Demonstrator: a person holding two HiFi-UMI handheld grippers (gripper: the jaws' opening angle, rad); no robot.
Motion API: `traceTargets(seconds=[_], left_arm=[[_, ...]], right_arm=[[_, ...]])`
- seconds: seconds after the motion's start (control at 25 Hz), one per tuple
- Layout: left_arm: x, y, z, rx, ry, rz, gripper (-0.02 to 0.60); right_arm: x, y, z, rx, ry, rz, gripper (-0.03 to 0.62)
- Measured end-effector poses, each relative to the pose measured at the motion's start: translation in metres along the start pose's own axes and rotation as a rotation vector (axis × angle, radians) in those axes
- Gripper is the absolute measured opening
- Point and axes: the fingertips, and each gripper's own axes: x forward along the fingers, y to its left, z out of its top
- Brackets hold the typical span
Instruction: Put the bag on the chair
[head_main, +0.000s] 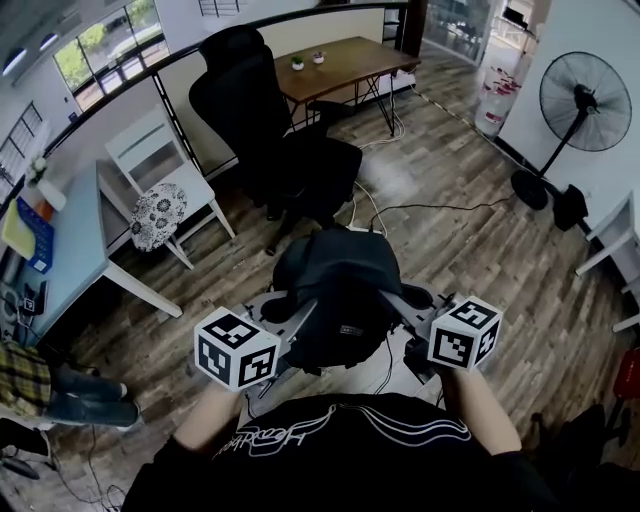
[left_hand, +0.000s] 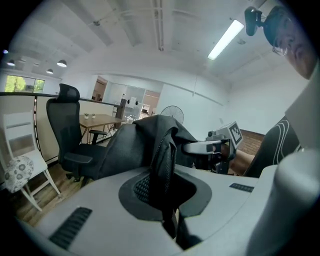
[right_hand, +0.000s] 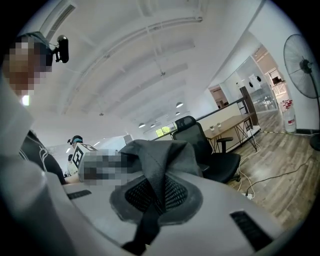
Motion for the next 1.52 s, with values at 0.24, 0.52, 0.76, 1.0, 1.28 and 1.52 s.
traceTargets(seconds=[0.24,0.52,0.76,1.0,1.28,1.52], left_arm=[[0.034,0.005,0.023,0.020,0.003,-0.003,0.034],[0.084,0.037,0.037,-0.010,0.040,-0.039,0.034],[0.153,0.095,0.052,-0.038,0.102,-0.095,0.034],[0.217,0.165,0.090,-0.071,0.130,-0.136,0.034],[0.270,0.241,0.138,-0.069,0.111,-0.149,0.034],[0.284,0.282,0.169,-0.043,0.079,-0.146,0.034]], right_arm=[[-0.002,-0.035,0.023,-0.006,-0.021,-0.002,0.005],[0.017,-0.089,0.038,0.027,-0.018,-0.038,0.006],[0.057,-0.166,0.049,0.091,0.017,-0.100,0.005],[0.111,-0.242,0.087,0.133,0.047,-0.141,0.005],[0.173,-0.310,0.137,0.117,0.053,-0.151,0.005],[0.210,-0.335,0.171,0.091,0.043,-0.153,0.005]])
